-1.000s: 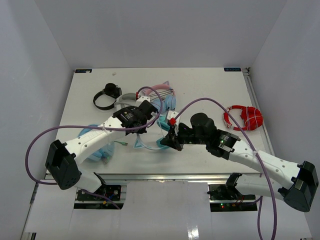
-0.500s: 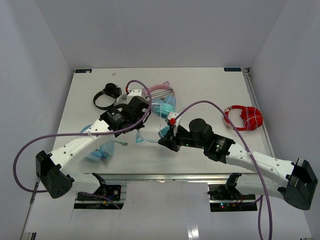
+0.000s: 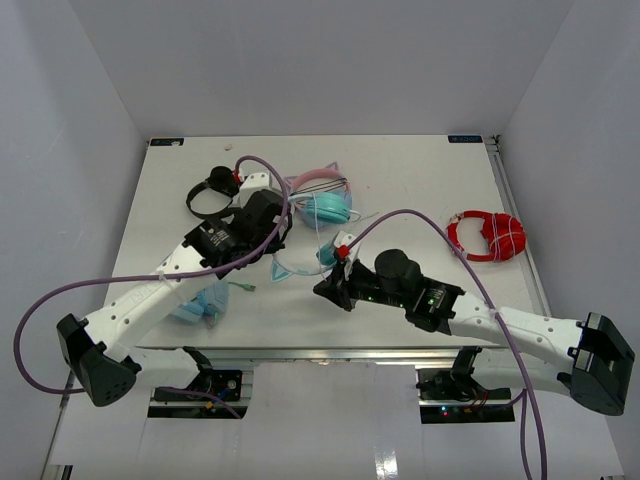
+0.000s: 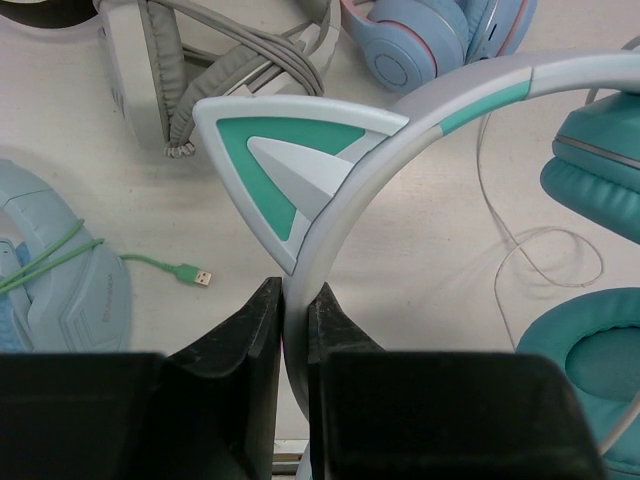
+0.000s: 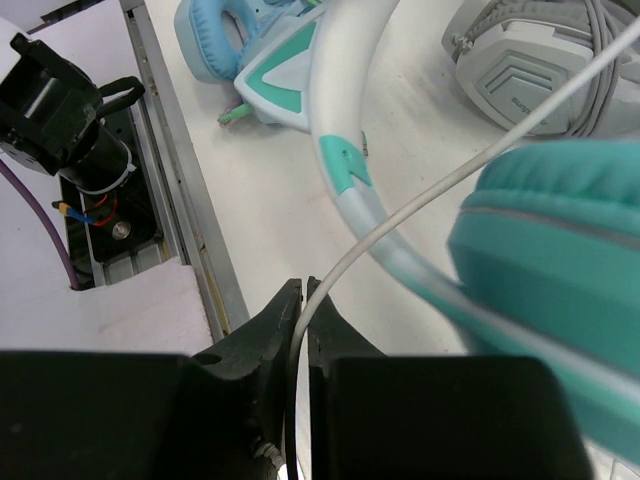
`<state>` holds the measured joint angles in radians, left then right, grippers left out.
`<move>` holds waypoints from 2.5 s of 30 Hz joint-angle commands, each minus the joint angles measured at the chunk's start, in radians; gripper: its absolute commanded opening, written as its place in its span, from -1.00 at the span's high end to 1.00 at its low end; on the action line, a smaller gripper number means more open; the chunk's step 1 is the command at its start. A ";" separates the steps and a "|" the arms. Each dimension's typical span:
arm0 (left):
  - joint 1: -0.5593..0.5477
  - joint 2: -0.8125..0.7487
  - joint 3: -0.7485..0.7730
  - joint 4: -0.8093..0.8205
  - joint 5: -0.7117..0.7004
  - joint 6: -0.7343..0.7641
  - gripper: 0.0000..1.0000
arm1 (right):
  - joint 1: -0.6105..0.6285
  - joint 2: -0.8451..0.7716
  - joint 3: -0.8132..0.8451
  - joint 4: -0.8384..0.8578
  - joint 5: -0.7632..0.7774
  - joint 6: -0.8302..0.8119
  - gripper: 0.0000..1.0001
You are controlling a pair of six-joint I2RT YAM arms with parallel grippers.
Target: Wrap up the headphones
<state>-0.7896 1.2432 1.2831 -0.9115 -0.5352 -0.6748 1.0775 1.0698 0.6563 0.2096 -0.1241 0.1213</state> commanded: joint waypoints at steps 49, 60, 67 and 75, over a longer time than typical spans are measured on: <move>0.055 -0.477 -0.005 0.079 0.108 -0.150 1.00 | 0.158 0.096 -0.240 0.525 0.413 -0.117 0.85; 0.055 -0.477 0.072 0.004 0.164 -0.053 1.00 | 0.071 0.074 -0.260 0.542 0.410 -0.170 0.85; 0.056 -0.463 0.068 -0.010 0.267 0.024 1.00 | -0.001 0.070 -0.249 0.551 0.402 -0.160 0.85; 0.056 -0.479 0.062 -0.025 0.178 -0.005 1.00 | -0.018 0.089 -0.236 0.567 0.336 -0.163 0.84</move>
<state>-0.7383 0.8037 1.3045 -0.9994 -0.3361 -0.6411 1.0703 1.1523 0.4091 0.7302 0.2491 -0.0304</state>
